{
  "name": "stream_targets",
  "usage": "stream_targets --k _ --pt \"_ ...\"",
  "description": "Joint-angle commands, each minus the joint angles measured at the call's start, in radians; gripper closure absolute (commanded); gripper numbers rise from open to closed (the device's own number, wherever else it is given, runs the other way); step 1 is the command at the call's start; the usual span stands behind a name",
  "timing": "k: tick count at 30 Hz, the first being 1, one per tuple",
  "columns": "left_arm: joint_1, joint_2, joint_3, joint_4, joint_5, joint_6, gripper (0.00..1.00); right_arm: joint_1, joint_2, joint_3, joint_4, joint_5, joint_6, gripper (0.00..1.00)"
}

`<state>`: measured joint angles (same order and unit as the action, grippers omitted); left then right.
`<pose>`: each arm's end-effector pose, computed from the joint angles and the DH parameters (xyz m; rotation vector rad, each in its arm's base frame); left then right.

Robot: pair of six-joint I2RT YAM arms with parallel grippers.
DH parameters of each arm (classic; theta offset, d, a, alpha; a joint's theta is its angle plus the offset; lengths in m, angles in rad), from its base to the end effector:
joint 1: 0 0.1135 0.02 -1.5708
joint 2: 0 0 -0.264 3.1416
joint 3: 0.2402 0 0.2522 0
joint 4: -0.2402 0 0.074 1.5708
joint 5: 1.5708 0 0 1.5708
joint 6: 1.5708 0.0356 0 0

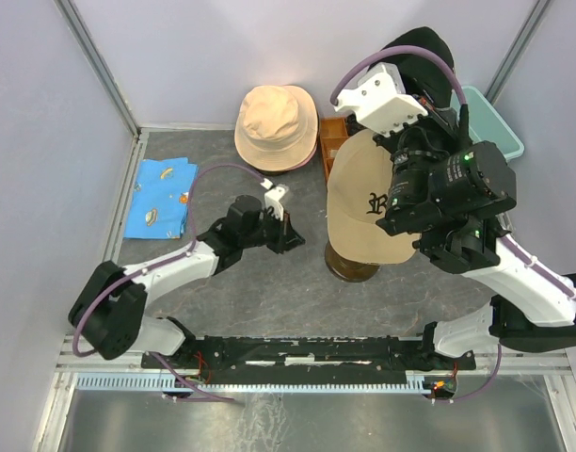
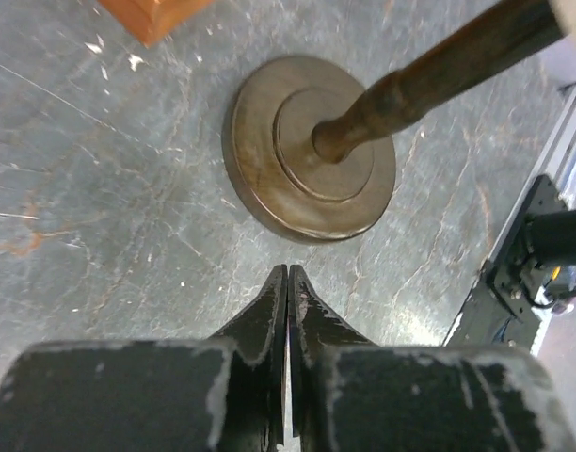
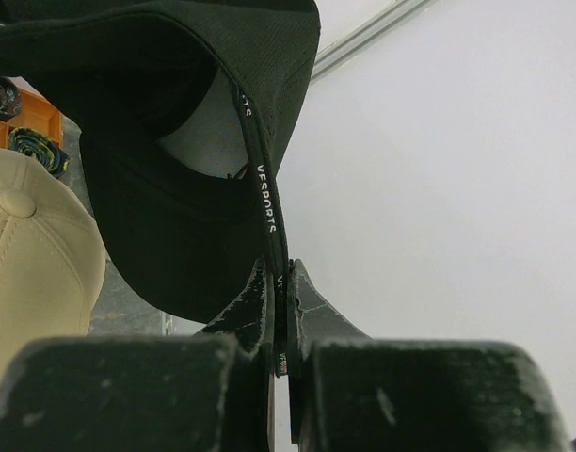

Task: Stack the hats
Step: Adjust the hat.

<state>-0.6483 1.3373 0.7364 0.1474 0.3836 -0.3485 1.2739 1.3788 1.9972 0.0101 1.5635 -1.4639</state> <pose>0.2240 -0.1864 0.2344 0.5726 2.0635 -0.9978 0.0909 0.1756 0.6072 -0.4399 1.5760 -0.8774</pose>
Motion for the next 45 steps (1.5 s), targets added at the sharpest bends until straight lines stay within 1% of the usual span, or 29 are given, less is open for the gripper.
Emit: stream_targets --k 1,3,4,6,8,9,11,12,15,18,24,25,27,29,32,34,36,37,41,43,45 --pt "-0.06 0.037 -0.02 0.2 -0.011 0.091 0.97 -0.002 -0.026 0.046 0.072 -0.036 -0.021 1.0" --pt "-0.106 0.023 -0.055 0.23 -0.022 0.123 0.97 -0.001 -0.031 0.051 0.077 -0.035 -0.021 1.0" --pt "-0.125 0.014 -0.073 0.251 -0.032 0.134 0.95 -0.001 -0.035 0.049 0.088 -0.034 -0.025 1.0" --pt "-0.147 0.018 -0.09 0.271 -0.058 0.141 0.85 -0.002 -0.039 0.047 0.093 -0.032 -0.024 1.0" --pt "-0.151 0.041 -0.083 0.276 -0.063 0.14 0.7 -0.001 -0.045 0.034 0.094 -0.025 -0.024 1.0" --pt "-0.151 0.054 -0.073 0.276 -0.064 0.142 0.65 -0.003 -0.046 0.022 0.095 -0.022 -0.022 1.0" --pt "-0.152 0.075 -0.041 0.268 -0.065 0.147 0.56 -0.005 -0.047 -0.009 0.091 -0.011 -0.022 1.0" --pt "-0.153 0.08 -0.024 0.259 -0.068 0.153 0.54 -0.007 -0.046 -0.026 0.088 -0.002 -0.02 1.0" --pt "-0.152 0.082 0.016 0.238 -0.072 0.17 0.54 -0.007 -0.038 -0.068 0.019 0.024 0.031 1.0" --pt "-0.152 0.079 0.041 0.228 -0.074 0.175 0.53 -0.008 -0.032 -0.092 0.014 0.038 0.043 1.0" --pt "-0.151 0.032 0.041 0.198 -0.11 0.195 0.53 -0.008 -0.026 -0.109 -0.079 0.053 0.107 1.0" --pt "-0.151 0.021 0.041 0.185 -0.122 0.201 0.53 -0.009 -0.028 -0.12 -0.074 0.056 0.106 1.0" --pt "-0.149 -0.007 0.052 0.145 -0.153 0.204 0.53 -0.01 -0.035 -0.118 -0.002 0.054 0.077 1.0" --pt "-0.131 -0.029 0.077 0.088 -0.185 0.187 0.53 -0.009 -0.026 -0.057 0.015 0.039 0.069 1.0" --pt "-0.048 -0.094 0.101 0.053 -0.168 0.112 0.55 -0.009 0.001 0.068 -0.011 0.005 0.091 1.0" --pt "0.015 -0.153 0.121 0.042 -0.155 0.074 0.55 -0.006 0.024 0.163 -0.155 -0.026 0.196 1.0" --pt "0.067 -0.199 0.179 -0.017 -0.175 0.08 0.52 -0.001 0.052 0.262 -0.314 -0.06 0.324 1.0" --pt "0.074 -0.213 0.221 -0.055 -0.199 0.104 0.48 0.002 0.067 0.295 -0.357 -0.075 0.359 1.0" --pt "0.088 -0.202 0.429 -0.153 -0.289 0.163 0.37 0.008 0.127 0.349 -0.41 -0.138 0.395 1.0" --pt "0.092 -0.163 0.552 -0.178 -0.294 0.188 0.32 0.008 0.171 0.419 -0.477 -0.173 0.45 1.0" --pt "0.093 -0.109 0.685 -0.208 -0.283 0.214 0.29 0.009 0.215 0.485 -0.539 -0.211 0.496 1.0"
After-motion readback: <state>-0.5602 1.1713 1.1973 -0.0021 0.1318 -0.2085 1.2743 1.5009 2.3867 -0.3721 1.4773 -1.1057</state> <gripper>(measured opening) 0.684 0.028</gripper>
